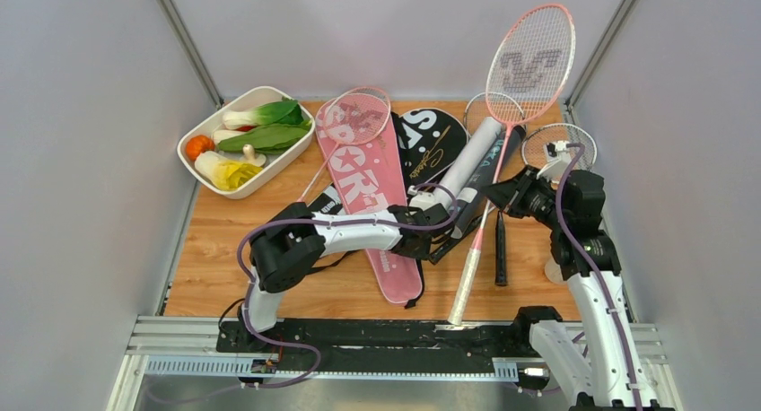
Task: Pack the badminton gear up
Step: Place the racket in the racket bag.
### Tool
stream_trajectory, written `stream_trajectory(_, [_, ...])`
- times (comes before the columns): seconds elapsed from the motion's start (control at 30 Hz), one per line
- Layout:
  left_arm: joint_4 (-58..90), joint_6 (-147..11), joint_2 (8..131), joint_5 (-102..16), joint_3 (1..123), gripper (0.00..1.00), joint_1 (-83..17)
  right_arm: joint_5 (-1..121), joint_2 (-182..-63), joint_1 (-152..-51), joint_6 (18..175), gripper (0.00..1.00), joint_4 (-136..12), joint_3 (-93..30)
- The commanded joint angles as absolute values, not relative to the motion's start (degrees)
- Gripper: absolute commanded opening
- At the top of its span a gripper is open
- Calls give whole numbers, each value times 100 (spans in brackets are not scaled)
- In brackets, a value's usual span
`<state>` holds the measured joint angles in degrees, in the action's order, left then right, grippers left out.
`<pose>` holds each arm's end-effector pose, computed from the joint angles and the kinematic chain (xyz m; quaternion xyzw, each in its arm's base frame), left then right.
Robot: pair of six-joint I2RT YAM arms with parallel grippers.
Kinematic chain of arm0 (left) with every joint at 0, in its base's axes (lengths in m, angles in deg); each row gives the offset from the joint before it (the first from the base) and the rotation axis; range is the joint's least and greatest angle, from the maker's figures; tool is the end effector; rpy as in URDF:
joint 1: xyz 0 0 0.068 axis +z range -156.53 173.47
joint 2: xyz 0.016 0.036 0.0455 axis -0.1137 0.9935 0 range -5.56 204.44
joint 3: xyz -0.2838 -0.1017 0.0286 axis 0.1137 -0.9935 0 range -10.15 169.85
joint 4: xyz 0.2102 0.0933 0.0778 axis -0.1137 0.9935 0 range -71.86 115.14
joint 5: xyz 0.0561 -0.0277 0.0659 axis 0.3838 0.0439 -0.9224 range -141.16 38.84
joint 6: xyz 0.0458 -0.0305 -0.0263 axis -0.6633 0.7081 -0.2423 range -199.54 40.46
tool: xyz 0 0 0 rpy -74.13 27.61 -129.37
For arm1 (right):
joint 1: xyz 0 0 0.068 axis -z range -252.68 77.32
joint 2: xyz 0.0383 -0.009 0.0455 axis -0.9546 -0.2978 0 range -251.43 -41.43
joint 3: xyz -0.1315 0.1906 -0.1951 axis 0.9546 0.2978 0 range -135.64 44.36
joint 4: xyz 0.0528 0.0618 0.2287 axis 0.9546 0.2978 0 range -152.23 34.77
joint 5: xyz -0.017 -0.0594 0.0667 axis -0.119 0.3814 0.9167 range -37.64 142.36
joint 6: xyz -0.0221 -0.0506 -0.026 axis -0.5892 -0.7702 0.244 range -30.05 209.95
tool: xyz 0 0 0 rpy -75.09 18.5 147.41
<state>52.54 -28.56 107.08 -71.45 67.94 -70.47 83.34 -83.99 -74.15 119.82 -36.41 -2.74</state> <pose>0.1877 -0.3476 0.1985 0.0773 0.9653 -0.0584 0.2427 0.1271 0.0268 0.3495 0.0491 0.8082 0.3592 0.4640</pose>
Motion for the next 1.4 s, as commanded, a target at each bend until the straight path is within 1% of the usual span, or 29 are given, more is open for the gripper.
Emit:
stream_trajectory(0.0, [5671, -2942, 11010, -7338, 6990, 52, -7084, 8187, -8214, -7425, 11928, 0, -3784, -450])
stream_trajectory(0.03, [5743, -2985, 11091, -7356, 7009, 48, -7081, 8181, -8206, -7425, 11911, 0, -3775, -437])
stream_trajectory(0.07, [5782, -3013, 11117, -7394, 7056, 40, -7078, 8180, -8206, -7426, 11905, 0, -3759, -419])
stream_trajectory(0.1, [5915, -3056, 11182, -7415, 7090, 35, -7078, 8187, -8192, -7426, 11904, 0, -3762, -391])
stream_trajectory(0.13, [5983, -3070, 11201, -7444, 7129, 22, -7078, 8203, -8175, -7427, 11904, 0, -3755, -365])
stream_trajectory(0.17, [6065, -3099, 11196, -7453, 7135, 15, -7082, 8215, -8157, -7426, 11900, 0, -3752, -335])
stream_trajectory(0.2, [6093, -3105, 11165, -7443, 7096, 4, -7085, 8223, -8146, -7430, 11911, 0, -3758, -307])
stream_trajectory(0.27, [6076, -3120, 10981, -7388, 6980, 1, -7086, 8236, -8129, -7426, 11917, 0, -3757, -249])
stream_trajectory(0.4, [5884, -3054, 10291, -7408, 6593, 0, -7086, 8352, -8180, -7426, 11937, 0, -3762, -161])
stream_trajectory(0.53, [5922, -2880, 9390, -7702, 6226, 0, -7091, 8568, -8269, -7433, 12019, 0, -3820, -3])
stream_trajectory(0.73, [5957, -2516, 8495, -8052, 5716, 0, -7078, 9258, -8471, -7510, 12248, 0, -4106, 537])
stream_trajectory(1.1, [5860, -2187, 7390, -8484, 5120, 0, -7082, 9707, -9128, -9069, 13238, 0, -4871, 1245])
stream_trajectory(1.2, [5745, -2033, 7046, -8535, 4889, 0, -7078, 9984, -9244, -9218, 13835, 0, -5283, 1525])
stream_trajectory(1.37, [5632, -1749, 6452, -8760, 4334, 0, -7078, 10117, -9288, -9294, 14303, 0, -5299, 1721])
